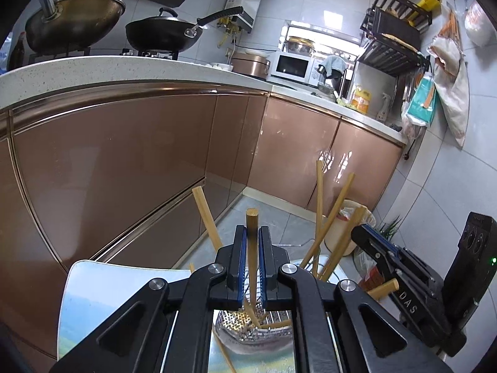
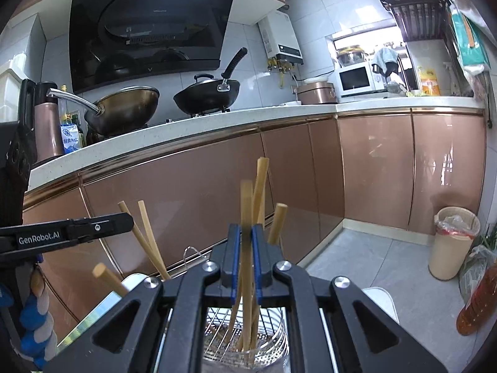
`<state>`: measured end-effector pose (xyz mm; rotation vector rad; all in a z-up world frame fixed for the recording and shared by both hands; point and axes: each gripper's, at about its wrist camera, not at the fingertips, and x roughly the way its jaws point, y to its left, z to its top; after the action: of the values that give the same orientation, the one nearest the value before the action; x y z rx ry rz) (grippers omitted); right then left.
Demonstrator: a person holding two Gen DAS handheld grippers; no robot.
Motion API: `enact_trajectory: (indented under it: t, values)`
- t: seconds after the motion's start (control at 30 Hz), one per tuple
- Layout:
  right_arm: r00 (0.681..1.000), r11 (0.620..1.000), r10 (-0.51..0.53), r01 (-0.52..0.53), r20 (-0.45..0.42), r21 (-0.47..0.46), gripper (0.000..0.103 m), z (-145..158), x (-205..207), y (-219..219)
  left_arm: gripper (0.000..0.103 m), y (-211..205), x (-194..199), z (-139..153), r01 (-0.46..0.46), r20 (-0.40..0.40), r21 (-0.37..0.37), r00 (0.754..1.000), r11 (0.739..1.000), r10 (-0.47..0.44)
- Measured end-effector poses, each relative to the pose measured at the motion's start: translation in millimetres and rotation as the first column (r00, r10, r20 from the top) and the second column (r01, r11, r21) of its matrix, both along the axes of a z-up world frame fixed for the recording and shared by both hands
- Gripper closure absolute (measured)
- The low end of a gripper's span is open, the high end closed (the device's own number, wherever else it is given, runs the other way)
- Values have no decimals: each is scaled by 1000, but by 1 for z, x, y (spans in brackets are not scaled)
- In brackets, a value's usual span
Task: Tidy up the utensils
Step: 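Lift both chopsticks over the wire holder and open both grippers to drop them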
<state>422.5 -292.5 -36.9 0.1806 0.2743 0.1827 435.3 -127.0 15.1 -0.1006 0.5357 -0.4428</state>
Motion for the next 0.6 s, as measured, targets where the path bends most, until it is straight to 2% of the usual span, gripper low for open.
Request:
enact_trajectory:
  t: [0.07, 0.17, 0.33, 0.47, 0.6]
  values:
    - [1000, 1000, 2, -2, -2, -1, 95, 1, -3, 0, 92, 3, -4, 1, 4, -1, -7, 1000, 1000, -4]
    - [1000, 1000, 2, -2, -2, -4, 95, 4, -8, -1, 78, 12, -10, 4, -4, 5, -29, 1000, 1000, 4]
    - [1000, 1000, -2, 2, 0, -1, 94, 8, -12, -4, 77, 32, -22, 13, -11, 29, -74, 999, 997, 14]
    - [1000, 1000, -20, 20, 4, -8, 90, 10, -18, -9, 76, 55, -34, 17, -35, 40, -97, 998, 995, 39]
    - [999, 999, -41, 41, -6, -5, 88, 9, -24, -19, 77, 87, -37, 12, -72, -8, -134, 997, 988, 72]
